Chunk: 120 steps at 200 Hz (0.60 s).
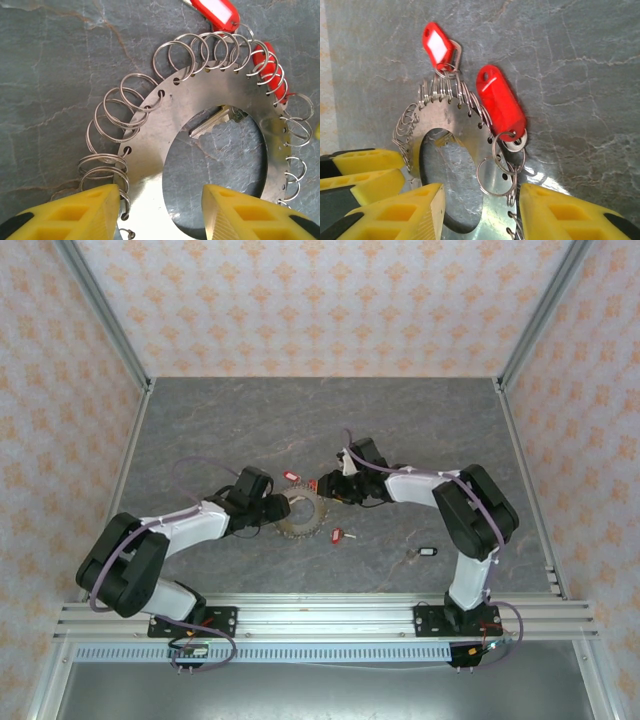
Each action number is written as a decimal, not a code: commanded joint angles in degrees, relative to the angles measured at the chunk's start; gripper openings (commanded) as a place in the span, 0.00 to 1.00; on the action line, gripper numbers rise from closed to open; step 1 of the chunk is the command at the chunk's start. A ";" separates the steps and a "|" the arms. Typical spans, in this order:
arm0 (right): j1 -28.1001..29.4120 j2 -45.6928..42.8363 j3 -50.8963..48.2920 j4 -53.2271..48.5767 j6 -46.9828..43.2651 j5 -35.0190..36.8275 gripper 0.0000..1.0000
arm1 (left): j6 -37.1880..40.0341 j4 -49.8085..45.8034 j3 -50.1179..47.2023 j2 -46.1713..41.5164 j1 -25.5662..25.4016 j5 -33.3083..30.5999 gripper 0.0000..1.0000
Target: Put the keys on the keyring
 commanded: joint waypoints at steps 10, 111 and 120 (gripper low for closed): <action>0.34 1.90 2.21 -3.56 -2.05 0.55 0.42 | 2.12 -0.08 1.70 2.98 0.20 0.20 0.43; 0.20 2.58 -1.56 4.24 1.15 -3.63 0.34 | 3.18 -0.07 2.53 8.05 0.17 -0.72 0.29; 0.15 2.44 -2.01 5.65 2.03 -3.94 0.32 | 3.23 -0.06 2.40 8.09 0.24 -0.73 0.29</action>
